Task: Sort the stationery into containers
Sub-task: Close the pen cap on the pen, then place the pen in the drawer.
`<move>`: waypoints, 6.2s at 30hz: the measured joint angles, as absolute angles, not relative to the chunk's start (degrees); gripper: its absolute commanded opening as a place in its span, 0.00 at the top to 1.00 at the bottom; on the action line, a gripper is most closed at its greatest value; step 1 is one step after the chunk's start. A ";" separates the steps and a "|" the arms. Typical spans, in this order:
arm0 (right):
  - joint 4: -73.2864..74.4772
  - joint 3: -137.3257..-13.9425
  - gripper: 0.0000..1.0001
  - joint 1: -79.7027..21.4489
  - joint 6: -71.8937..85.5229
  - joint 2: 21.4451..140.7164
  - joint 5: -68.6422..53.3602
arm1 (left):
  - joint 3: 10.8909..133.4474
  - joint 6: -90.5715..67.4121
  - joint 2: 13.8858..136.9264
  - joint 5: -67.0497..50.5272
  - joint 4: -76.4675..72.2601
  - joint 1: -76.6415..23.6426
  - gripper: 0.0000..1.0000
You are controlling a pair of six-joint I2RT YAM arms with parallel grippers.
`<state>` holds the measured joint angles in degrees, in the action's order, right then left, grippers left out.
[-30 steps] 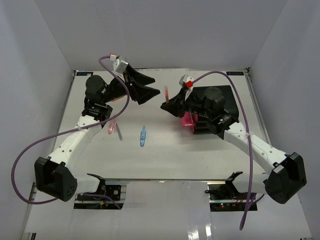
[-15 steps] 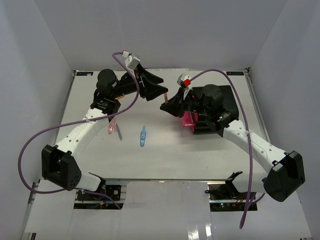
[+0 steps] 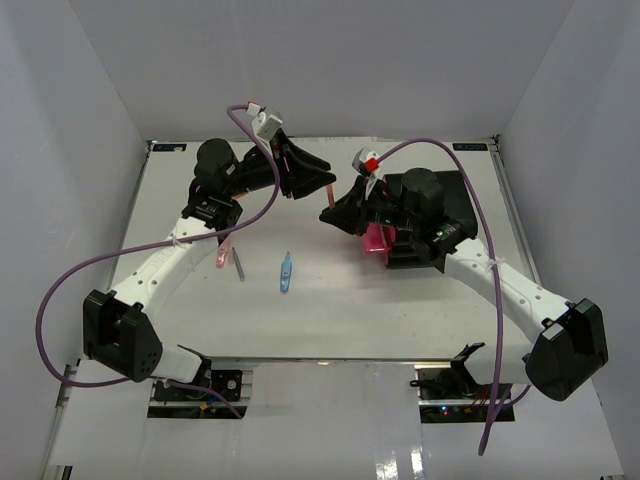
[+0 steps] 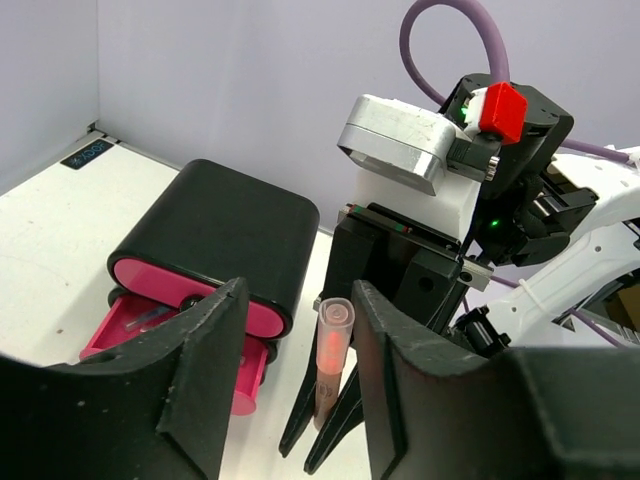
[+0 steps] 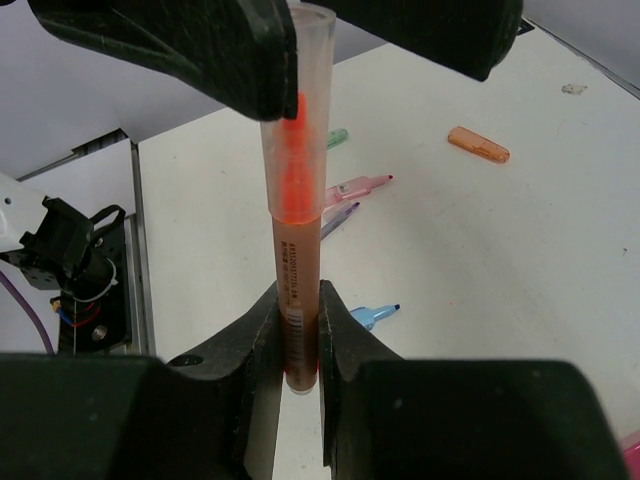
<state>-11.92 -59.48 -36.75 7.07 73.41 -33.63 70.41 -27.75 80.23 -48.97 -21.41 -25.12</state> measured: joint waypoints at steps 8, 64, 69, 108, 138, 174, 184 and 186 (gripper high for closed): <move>-11.84 -59.57 0.92 -36.75 7.07 73.52 -33.71 | 70.46 -27.99 80.27 -48.93 -20.97 -26.48 0.61; 0.43 -70.32 0.92 -33.41 8.45 81.14 -45.25 | 56.25 -30.48 75.48 -39.16 -34.98 -27.59 1.00; 0.71 -71.46 0.92 -33.04 8.29 81.25 -45.45 | 56.77 -30.65 75.75 -38.96 -35.38 -27.62 1.00; 7.20 -85.43 0.92 -29.74 4.12 87.59 -49.71 | 61.71 -23.97 79.09 -40.05 -31.92 -28.18 1.00; -5.48 -71.35 0.72 -28.73 7.55 80.18 -47.66 | 66.81 -27.99 82.30 -45.12 -25.50 -29.34 1.00; -13.93 -62.98 0.35 -27.49 8.84 75.00 -41.95 | 65.60 -30.39 84.25 -47.92 -19.22 -28.67 1.00; -14.17 -60.20 0.23 -27.38 6.63 70.39 -35.90 | 65.60 -34.11 85.14 -46.13 -19.94 -28.91 1.00; -13.37 -59.11 0.19 -27.35 6.31 68.38 -34.20 | 65.60 -34.54 85.67 -44.80 -19.92 -28.99 1.00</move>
